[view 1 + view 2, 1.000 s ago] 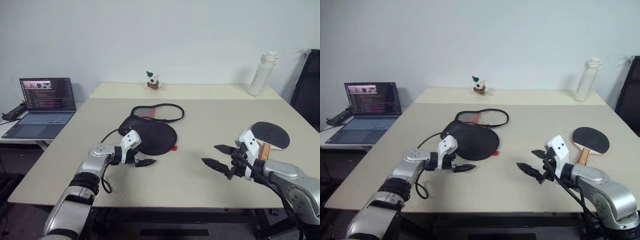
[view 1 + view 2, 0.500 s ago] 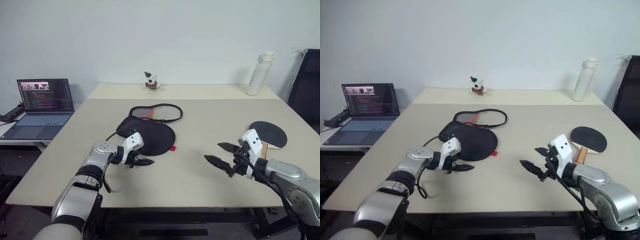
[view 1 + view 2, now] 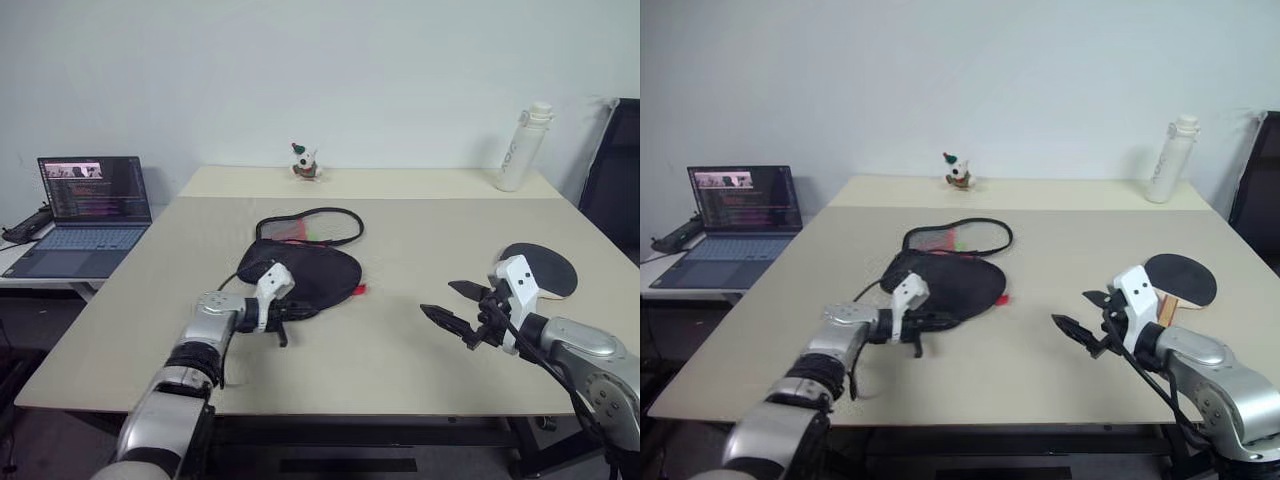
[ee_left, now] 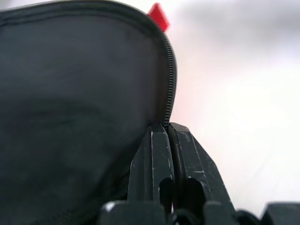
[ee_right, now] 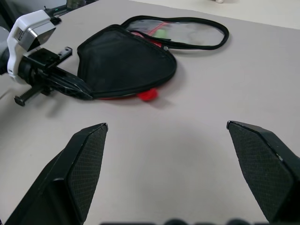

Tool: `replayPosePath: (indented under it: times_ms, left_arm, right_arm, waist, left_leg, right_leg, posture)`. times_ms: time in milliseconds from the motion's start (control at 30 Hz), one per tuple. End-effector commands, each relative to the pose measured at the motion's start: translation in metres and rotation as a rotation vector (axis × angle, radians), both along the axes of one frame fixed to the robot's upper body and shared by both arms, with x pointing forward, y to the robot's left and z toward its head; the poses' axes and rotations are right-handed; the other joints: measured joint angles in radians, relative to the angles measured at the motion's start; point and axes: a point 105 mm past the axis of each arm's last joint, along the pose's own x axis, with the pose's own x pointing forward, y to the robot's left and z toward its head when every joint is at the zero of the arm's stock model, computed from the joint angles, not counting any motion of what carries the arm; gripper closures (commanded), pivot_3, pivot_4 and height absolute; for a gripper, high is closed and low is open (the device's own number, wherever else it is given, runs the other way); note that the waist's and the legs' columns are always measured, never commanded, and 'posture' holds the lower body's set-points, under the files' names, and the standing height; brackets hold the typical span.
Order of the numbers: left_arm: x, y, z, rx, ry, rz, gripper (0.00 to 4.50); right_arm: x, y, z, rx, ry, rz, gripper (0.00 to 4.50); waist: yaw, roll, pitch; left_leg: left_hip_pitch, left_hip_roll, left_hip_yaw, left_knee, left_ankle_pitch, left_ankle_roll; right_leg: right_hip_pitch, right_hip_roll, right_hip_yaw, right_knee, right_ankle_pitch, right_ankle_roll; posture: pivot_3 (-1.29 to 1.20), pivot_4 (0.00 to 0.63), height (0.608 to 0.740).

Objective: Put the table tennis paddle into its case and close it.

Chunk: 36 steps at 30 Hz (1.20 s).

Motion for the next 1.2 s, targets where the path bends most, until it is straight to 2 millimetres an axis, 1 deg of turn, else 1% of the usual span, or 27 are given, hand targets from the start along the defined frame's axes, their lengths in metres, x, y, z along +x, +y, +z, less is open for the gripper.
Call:
replayPosePath:
  times_ms: [33,100,200,267,333,467,567,600,633,667,700,733,767,800,867,933,967,1033,1067,1100,1200]
  left_arm:
    - [-0.003,-0.037,0.020,-0.098,-0.029,-0.019,4.48]
    - [-0.007,-0.056,0.022,-0.124,-0.010,-0.018,4.48]
    - [-0.011,-0.099,0.030,-0.178,0.016,-0.039,4.48]
    - [-0.009,-0.120,0.035,-0.192,0.020,-0.032,4.48]
    - [-0.005,-0.132,0.038,-0.192,0.020,-0.011,4.48]
    - [0.001,-0.147,0.044,-0.194,0.002,0.011,4.48]
    - [0.004,-0.148,0.052,-0.228,-0.001,0.021,3.78]
    - [0.004,-0.146,0.054,-0.234,-0.003,0.018,3.46]
    - [0.006,-0.139,0.057,-0.233,-0.018,0.025,3.11]
    - [0.003,-0.128,0.060,-0.248,-0.004,0.009,2.84]
    - [-0.002,-0.115,0.062,-0.259,0.013,-0.014,2.67]
    - [-0.007,-0.105,0.064,-0.264,0.022,-0.040,2.52]
    - [-0.013,-0.097,0.065,-0.265,0.029,-0.061,2.18]
    - [-0.016,-0.090,0.066,-0.266,0.030,-0.071,2.18]
    - [-0.019,-0.066,0.067,-0.248,0.016,-0.052,2.18]
    - [-0.019,-0.041,0.069,-0.239,0.005,-0.008,2.18]
    - [-0.018,-0.032,0.069,-0.229,-0.005,0.014,2.18]
    - [-0.012,-0.004,0.068,-0.195,-0.038,0.094,2.18]
    - [-0.010,0.006,0.069,-0.184,-0.049,0.126,2.18]
    - [-0.009,0.016,0.069,-0.173,-0.058,0.154,2.18]
    - [-0.010,0.034,0.071,-0.160,-0.074,0.206,2.18]
  right_arm:
    - [0.000,-0.009,0.011,-0.013,-0.053,-0.025,0.00]
    - [0.000,-0.011,0.011,-0.016,-0.052,-0.030,0.00]
    - [0.000,-0.018,0.010,-0.026,-0.053,-0.045,0.00]
    - [-0.001,-0.022,0.011,-0.031,-0.053,-0.051,0.00]
    - [-0.001,-0.026,0.011,-0.035,-0.056,-0.057,0.00]
    - [0.000,-0.028,0.011,-0.037,-0.062,-0.067,0.00]
    - [0.000,-0.028,0.011,-0.026,-0.062,-0.074,0.00]
    - [0.000,-0.027,0.011,-0.022,-0.060,-0.075,0.00]
    - [0.000,-0.028,0.010,-0.011,-0.054,-0.083,0.00]
    - [0.004,-0.032,0.009,-0.007,-0.046,-0.116,0.00]
    - [0.008,-0.037,0.007,-0.001,-0.035,-0.162,0.00]
    - [0.012,-0.042,0.005,0.008,-0.025,-0.199,0.00]
    - [0.015,-0.045,0.004,0.015,-0.018,-0.226,0.00]
    - [0.018,-0.046,0.004,0.027,-0.011,-0.244,0.00]
    - [0.023,-0.044,0.004,0.073,0.018,-0.261,0.00]
    - [0.028,-0.034,0.003,0.128,0.050,-0.248,0.00]
    - [0.030,-0.029,0.002,0.142,0.065,-0.243,0.00]
    - [0.038,-0.018,-0.006,0.159,0.098,-0.258,0.00]
    - [0.042,-0.014,-0.009,0.163,0.109,-0.268,0.00]
    - [0.047,-0.009,-0.012,0.179,0.123,-0.277,0.00]
    - [0.062,0.004,-0.024,0.226,0.177,-0.331,0.00]
  waist:
    - [0.002,0.000,0.000]
    - [0.003,0.000,0.000]
    - [0.007,0.000,0.000]
    - [0.010,0.000,0.000]
    - [0.011,0.000,0.000]
    - [0.005,0.000,0.000]
    - [0.004,0.000,0.000]
    - [0.004,0.000,0.000]
    - [0.004,0.000,0.000]
    - [0.004,0.000,0.000]
    - [0.004,0.000,0.000]
    - [-0.007,0.000,0.000]
    - [-0.013,0.000,0.000]
    - [-0.016,0.000,0.000]
    - [-0.018,0.000,0.000]
    - [-0.019,0.000,0.000]
    - [-0.017,0.000,0.000]
    - [-0.017,0.000,0.000]
    - [-0.017,0.000,0.000]
    - [-0.017,0.000,0.000]
    - [-0.017,0.000,0.000]
  left_leg:
    - [0.000,0.000,0.000,0.000,0.000,0.000]
    - [0.000,0.000,0.000,0.000,0.000,0.000]
    - [0.000,-0.001,0.000,0.000,0.000,0.000]
    - [0.001,-0.002,0.000,0.001,0.000,0.000]
    - [0.000,-0.002,0.000,0.001,0.000,0.000]
    - [0.001,-0.003,0.001,0.001,0.000,0.000]
    - [0.001,-0.002,0.001,0.001,0.000,0.000]
    - [0.001,-0.002,0.001,0.001,0.000,0.000]
    - [0.001,-0.002,0.001,0.001,0.000,0.000]
    - [0.001,-0.002,0.001,0.001,0.000,0.000]
    - [0.001,-0.002,0.001,0.001,0.000,0.000]
    - [0.001,-0.002,0.001,0.001,0.000,0.000]
    - [0.001,-0.001,0.001,0.000,0.000,0.000]
    - [0.001,-0.001,0.001,0.000,0.000,0.000]
    - [0.002,-0.001,0.001,0.000,0.000,0.000]
    - [0.002,0.000,0.001,0.000,0.000,0.000]
    - [0.002,0.000,0.001,0.000,0.000,0.000]
    - [0.002,0.000,0.000,0.000,0.000,0.000]
    - [0.002,0.000,0.000,0.000,0.000,0.000]
    - [0.002,0.000,0.000,0.000,0.000,0.000]
    - [0.001,0.000,0.001,0.000,0.000,0.000]
  right_leg:
    - [0.000,0.000,0.000,0.000,0.000,0.000]
    - [0.000,0.000,0.001,0.000,0.000,0.000]
    - [0.000,0.001,0.000,0.000,0.000,0.000]
    - [0.001,0.001,0.000,0.000,0.000,0.000]
    - [0.001,0.001,0.000,0.000,0.000,0.000]
    - [0.001,0.001,0.000,0.000,0.000,0.001]
    - [0.001,0.001,0.000,0.000,0.000,0.001]
    - [0.001,0.001,0.000,0.000,0.000,0.001]
    - [0.001,0.001,0.000,0.000,0.000,0.001]
    - [0.001,0.001,0.000,0.000,0.000,0.001]
    - [0.001,0.001,0.000,0.000,0.000,0.001]
    - [0.001,0.001,0.000,-0.001,0.000,0.001]
    - [0.001,0.001,0.001,0.000,0.000,0.000]
    - [0.000,0.001,0.001,0.000,0.000,0.000]
    - [0.000,0.002,0.001,0.001,0.000,0.000]
    - [0.000,0.002,0.001,0.001,0.000,0.000]
    - [0.000,0.002,0.001,0.002,0.001,-0.001]
    - [0.000,0.002,0.000,0.001,0.001,-0.001]
    - [0.000,0.002,0.000,0.001,0.001,-0.001]
    - [0.000,0.002,0.001,0.001,0.001,-0.001]
    - [0.000,0.001,0.001,0.001,0.001,-0.001]
  posture:
    - [0.00,0.150,0.740]
    - [0.00,0.150,0.740]
    - [0.00,0.150,0.740]
    - [0.00,0.150,0.740]
    - [0.00,0.150,0.740]
    - [0.00,0.150,0.740]
    - [0.00,0.150,0.740]
    - [0.00,0.150,0.740]
    - [0.00,0.150,0.740]
    - [0.00,0.150,0.740]
    - [0.00,0.150,0.740]
    - [0.00,0.150,0.740]
    - [0.00,0.150,0.740]
    - [0.00,0.150,0.740]
    - [0.00,0.150,0.740]
    - [0.00,0.150,0.740]
    - [0.00,0.150,0.740]
    - [0.00,0.150,0.740]
    - [0.00,0.150,0.740]
    - [0.00,0.150,0.740]
    - [0.00,0.150,0.740]
